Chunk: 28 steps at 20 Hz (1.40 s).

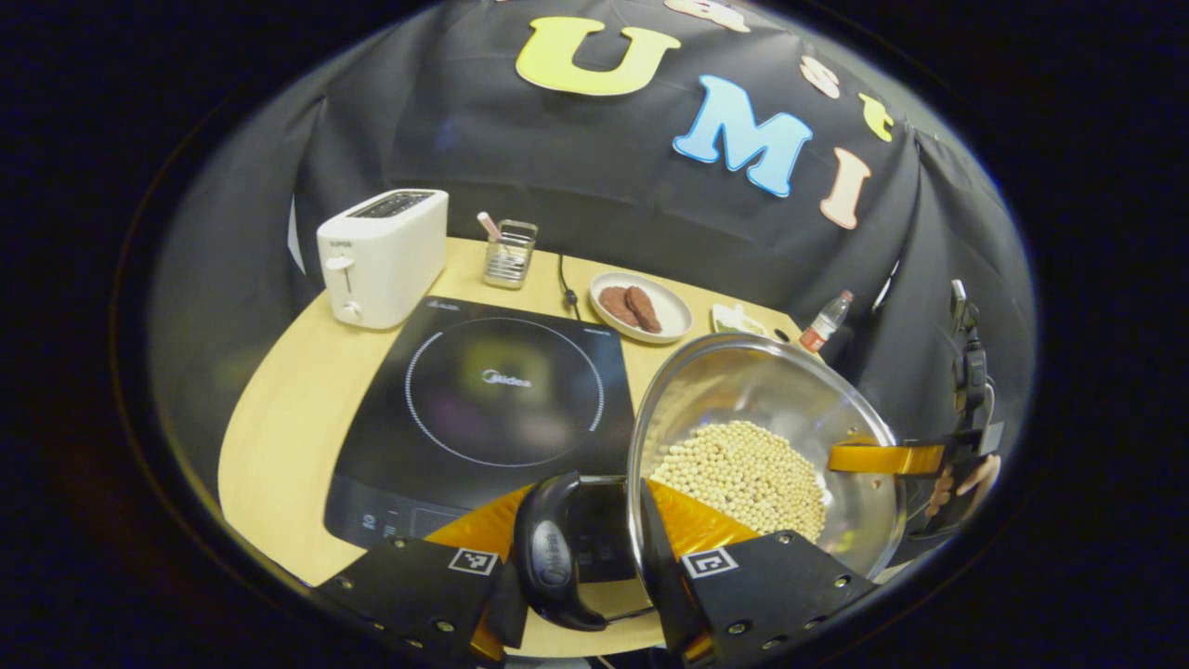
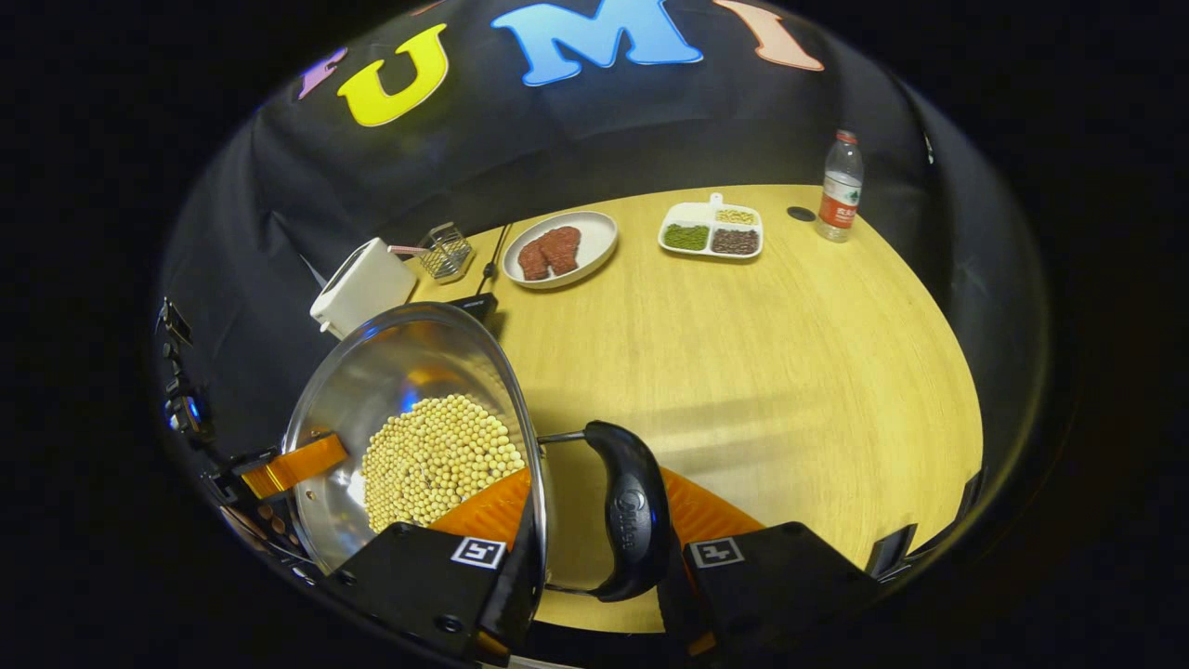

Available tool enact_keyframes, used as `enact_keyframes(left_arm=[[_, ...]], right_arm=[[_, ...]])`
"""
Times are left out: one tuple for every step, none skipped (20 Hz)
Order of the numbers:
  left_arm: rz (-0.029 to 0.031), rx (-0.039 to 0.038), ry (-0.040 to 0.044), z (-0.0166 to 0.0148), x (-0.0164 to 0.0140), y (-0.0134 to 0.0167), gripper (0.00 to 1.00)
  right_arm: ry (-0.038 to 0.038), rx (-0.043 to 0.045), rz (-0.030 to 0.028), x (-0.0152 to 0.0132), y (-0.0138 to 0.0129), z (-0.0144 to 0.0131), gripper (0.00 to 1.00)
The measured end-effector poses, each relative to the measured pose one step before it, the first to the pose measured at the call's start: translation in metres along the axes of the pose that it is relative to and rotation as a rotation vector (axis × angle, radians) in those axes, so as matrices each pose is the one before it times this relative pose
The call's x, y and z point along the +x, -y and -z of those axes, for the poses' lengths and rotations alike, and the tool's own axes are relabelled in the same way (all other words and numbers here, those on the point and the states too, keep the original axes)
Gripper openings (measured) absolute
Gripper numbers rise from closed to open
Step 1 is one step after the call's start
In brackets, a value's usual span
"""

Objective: First push the handle of the pot to place it horizontally, then grasp the pot with both hands and set it on the induction cooktop.

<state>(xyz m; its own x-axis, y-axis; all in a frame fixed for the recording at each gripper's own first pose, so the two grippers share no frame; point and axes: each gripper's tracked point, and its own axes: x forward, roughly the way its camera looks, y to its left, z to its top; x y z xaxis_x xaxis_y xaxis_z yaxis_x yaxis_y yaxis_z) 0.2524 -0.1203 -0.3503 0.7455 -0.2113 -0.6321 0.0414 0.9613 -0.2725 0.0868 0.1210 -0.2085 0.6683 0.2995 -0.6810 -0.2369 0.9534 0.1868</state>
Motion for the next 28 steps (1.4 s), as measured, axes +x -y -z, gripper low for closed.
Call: enact_keyframes(left_arm=[[-0.00289,-0.00002,0.00607,-0.00178,-0.00009,0.00058,0.57],[-0.00122,0.00139,0.00573,-0.00028,-0.00118,-0.00080,0.57],[-0.00276,-0.00196,0.00230,0.00026,-0.00008,-0.00019,0.57],[-0.00252,-0.00131,0.00430,0.00011,-0.00069,0.00029,0.57],[-0.00301,-0.00115,0.00487,-0.00049,-0.00001,0.00017,0.57],[-0.00414,-0.00443,0.00241,-0.00133,-0.00114,0.00060,0.57],[-0.00364,-0.00291,0.00201,-0.00145,0.00007,0.00170,0.56],[-0.00570,-0.00390,-0.00061,-0.00033,-0.00013,-0.00034,0.56],[-0.00353,-0.00681,0.00456,-0.00080,-0.00130,-0.00005,0.57],[-0.00308,-0.00252,0.00567,-0.00121,-0.00044,-0.00242,0.57],[-0.00044,-0.00050,0.00311,-0.00129,0.00130,-0.00057,0.57],[-0.00005,0.00176,-0.00179,0.00105,-0.00020,0.00072,0.57],[0.00099,0.00586,-0.00021,0.00021,0.00070,0.00048,0.53],[0.00016,0.00408,0.00003,0.00062,0.00093,0.00029,0.57],[0.00126,0.00416,-0.00016,-0.00115,0.00140,0.00098,0.53],[0.00231,0.00188,0.00105,-0.00081,0.00010,-0.00008,0.56],[0.00290,0.00433,-0.00107,-0.00097,-0.00004,0.00035,0.56],[0.00252,0.00346,0.00206,-0.00151,0.00036,-0.00036,0.56],[0.00474,0.00324,0.00193,-0.00083,0.00187,0.00065,0.56],[0.00320,0.00465,-0.00116,0.00030,0.00060,-0.00017,0.53],[0.00609,0.00692,0.00538,-0.00070,0.00037,-0.00018,0.56],[0.00303,0.00351,0.00361,-0.00038,0.00043,0.00009,0.57],[0.00067,0.00538,0.00350,-0.00019,0.00055,-0.00044,0.57],[-0.00111,-0.00091,0.00281,0.00003,-0.00059,-0.00060,0.57],[0.00315,-0.00931,0.00510,0.00028,-0.00050,-0.00004,0.53],[0.00236,-0.00999,-0.00311,0.00333,-0.00029,0.00009,0.56],[0.00059,-0.00542,-0.00644,0.00174,-0.00030,-0.00027,0.56],[0.00087,-0.00236,-0.00396,-0.00318,0.00022,-0.00131,0.56]], right_arm=[[-0.00026,0.00204,-0.00470,0.00311,-0.00917,-0.00125,0.55],[-0.00121,-0.00020,-0.00338,0.00300,-0.00878,-0.00119,0.55],[-0.00068,-0.00188,-0.00252,0.00419,-0.00813,-0.00148,0.57],[-0.00526,-0.00286,-0.00427,0.00570,-0.00755,-0.00136,0.55],[-0.01318,0.00314,-0.00583,0.00519,-0.00829,0.00038,0.55],[-0.00851,0.00455,-0.00635,0.00645,-0.00783,-0.00093,0.55],[-0.00380,-0.00150,-0.00600,0.00587,-0.00810,-0.00304,0.55],[-0.00015,-0.00222,-0.00461,0.00527,-0.00719,-0.00234,0.55],[0.00245,-0.00050,-0.00354,0.00439,-0.00431,-0.00092,0.55],[-0.00020,0.00351,-0.00505,0.00148,-0.00478,-0.00012,0.54],[0.00280,0.00259,-0.00233,0.00178,-0.00718,-0.00265,0.54],[0.00063,0.00210,-0.00163,0.00452,-0.00608,-0.00278,0.54],[0.00057,0.00171,-0.00166,0.00679,-0.00448,-0.00279,0.54],[-0.00207,0.00798,-0.00093,0.00513,-0.00350,-0.00112,0.57],[-0.00109,0.01061,-0.00183,0.00595,-0.00266,-0.00144,0.57],[-0.00202,0.01051,-0.00271,0.00523,-0.00254,-0.00144,0.57],[-0.00014,0.01376,-0.00120,0.00562,-0.00288,-0.00171,0.57],[0.00408,0.01399,-0.00036,0.00492,-0.00260,-0.00303,0.53],[0.00721,0.01379,-0.00023,0.00441,-0.00226,-0.00237,0.53],[0.00948,0.01345,-0.00173,0.00419,-0.00325,-0.00303,0.53],[0.00707,0.00807,-0.00115,0.00805,-0.00297,-0.00329,0.53],[0.00638,-0.00293,0.00139,0.00647,-0.00289,-0.00277,0.53],[0.01023,-0.01307,0.00222,0.00566,-0.00288,-0.00401,0.53],[0.01843,-0.01313,0.00003,0.00624,-0.00361,-0.00573,0.53],[0.01639,-0.00753,-0.00020,0.00697,-0.00371,-0.00604,0.53],[0.00716,0.00012,-0.00152,0.00599,-0.00285,-0.00445,0.53],[-0.00103,0.00425,-0.00060,0.00634,-0.00197,-0.00197,0.57],[-0.00005,0.00718,0.00090,0.00512,-0.00112,-0.00212,0.53]])
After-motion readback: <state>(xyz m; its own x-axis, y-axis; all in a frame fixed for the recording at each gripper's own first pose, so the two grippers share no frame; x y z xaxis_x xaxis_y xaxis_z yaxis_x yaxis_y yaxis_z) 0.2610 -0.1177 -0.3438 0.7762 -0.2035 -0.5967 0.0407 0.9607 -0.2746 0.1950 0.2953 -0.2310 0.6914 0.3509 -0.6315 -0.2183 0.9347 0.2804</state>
